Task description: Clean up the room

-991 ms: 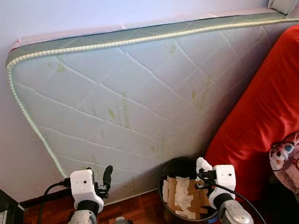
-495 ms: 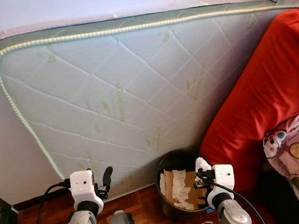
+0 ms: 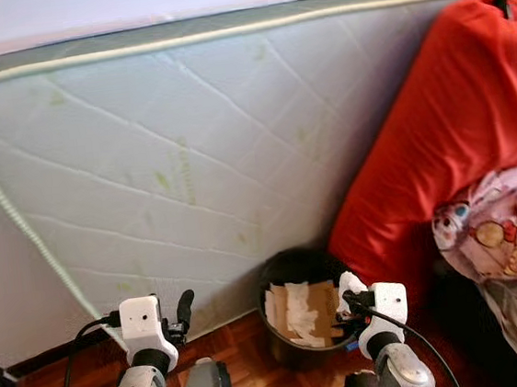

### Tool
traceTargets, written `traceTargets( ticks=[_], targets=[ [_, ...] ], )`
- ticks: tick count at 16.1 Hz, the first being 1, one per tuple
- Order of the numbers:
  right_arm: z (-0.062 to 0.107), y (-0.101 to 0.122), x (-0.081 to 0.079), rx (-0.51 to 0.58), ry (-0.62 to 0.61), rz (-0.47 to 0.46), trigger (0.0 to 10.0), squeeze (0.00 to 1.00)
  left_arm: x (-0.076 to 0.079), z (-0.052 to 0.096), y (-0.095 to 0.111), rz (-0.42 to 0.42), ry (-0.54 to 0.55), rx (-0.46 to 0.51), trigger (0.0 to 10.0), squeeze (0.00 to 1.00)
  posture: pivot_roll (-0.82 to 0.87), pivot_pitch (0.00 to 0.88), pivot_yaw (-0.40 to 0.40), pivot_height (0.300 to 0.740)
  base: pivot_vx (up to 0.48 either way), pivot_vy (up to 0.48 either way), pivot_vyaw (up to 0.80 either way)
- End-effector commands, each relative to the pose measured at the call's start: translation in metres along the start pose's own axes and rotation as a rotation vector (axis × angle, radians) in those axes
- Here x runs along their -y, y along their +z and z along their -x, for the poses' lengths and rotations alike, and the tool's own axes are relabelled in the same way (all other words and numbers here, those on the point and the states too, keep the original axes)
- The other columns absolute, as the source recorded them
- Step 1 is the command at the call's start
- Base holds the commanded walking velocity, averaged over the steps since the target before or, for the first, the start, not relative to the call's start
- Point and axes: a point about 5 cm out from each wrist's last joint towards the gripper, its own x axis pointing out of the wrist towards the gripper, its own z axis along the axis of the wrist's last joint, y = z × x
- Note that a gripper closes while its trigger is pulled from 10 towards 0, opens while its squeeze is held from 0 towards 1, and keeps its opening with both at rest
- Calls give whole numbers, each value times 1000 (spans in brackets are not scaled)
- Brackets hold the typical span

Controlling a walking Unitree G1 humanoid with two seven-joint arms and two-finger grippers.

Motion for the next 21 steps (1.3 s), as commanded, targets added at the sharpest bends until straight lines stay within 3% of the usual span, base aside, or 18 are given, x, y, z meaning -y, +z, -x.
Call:
traceTargets(
  ticks=[1,5,18,21],
  targets=[
    [-1,1,0,-9,-1,-14,10000,0,3,-1,3,1,-21,3,10000,0,104,75,-75,611,0,0,0],
    [-3,0,-1,-31,22,-5,10000,0,3,-2,4,3,-23,11,10000,0,107,69,-74,611,0,0,0],
    [-11,12,-1,-9,-12,22,10000,0,0,-2,5,-5,-25,10,10000,0,109,71,-62,611,289,0,0],
    [-11,14,0,-3,-18,36,10000,0,-1,-1,4,-3,-21,8,10000,0,113,76,-66,611,0,0,0]
  ],
)
